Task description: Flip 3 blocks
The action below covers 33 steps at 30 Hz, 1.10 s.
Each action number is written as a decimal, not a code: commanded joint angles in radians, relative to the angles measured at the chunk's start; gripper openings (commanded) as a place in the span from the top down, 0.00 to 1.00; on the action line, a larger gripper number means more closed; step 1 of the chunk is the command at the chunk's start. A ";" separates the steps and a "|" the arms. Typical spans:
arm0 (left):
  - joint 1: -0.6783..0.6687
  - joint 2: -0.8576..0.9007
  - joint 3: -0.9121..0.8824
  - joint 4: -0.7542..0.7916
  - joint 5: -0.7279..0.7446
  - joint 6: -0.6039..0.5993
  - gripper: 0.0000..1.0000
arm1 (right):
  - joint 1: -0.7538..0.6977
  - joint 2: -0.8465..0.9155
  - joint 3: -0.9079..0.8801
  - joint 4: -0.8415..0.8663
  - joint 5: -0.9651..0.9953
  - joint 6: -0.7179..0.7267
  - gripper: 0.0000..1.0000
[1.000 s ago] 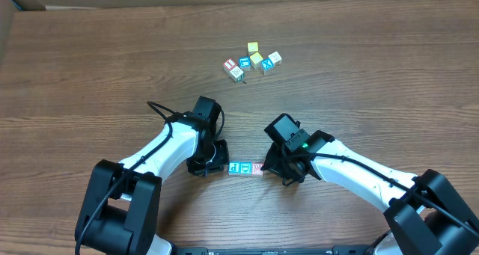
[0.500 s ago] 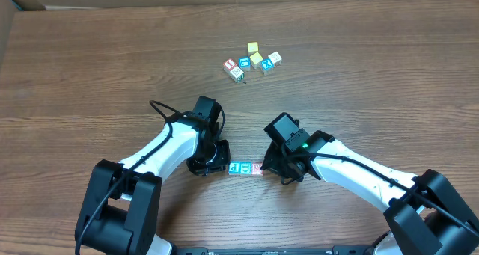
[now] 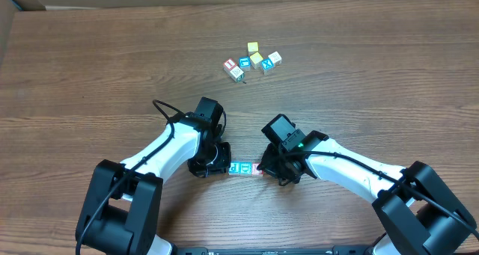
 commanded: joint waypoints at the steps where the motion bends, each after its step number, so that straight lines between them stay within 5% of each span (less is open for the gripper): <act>1: -0.020 0.006 0.010 0.007 0.001 0.019 0.96 | 0.005 0.001 -0.005 0.005 -0.025 0.004 0.96; 33: -0.035 0.006 0.042 0.100 0.005 -0.008 0.96 | 0.003 0.001 -0.005 0.158 0.018 -0.029 0.96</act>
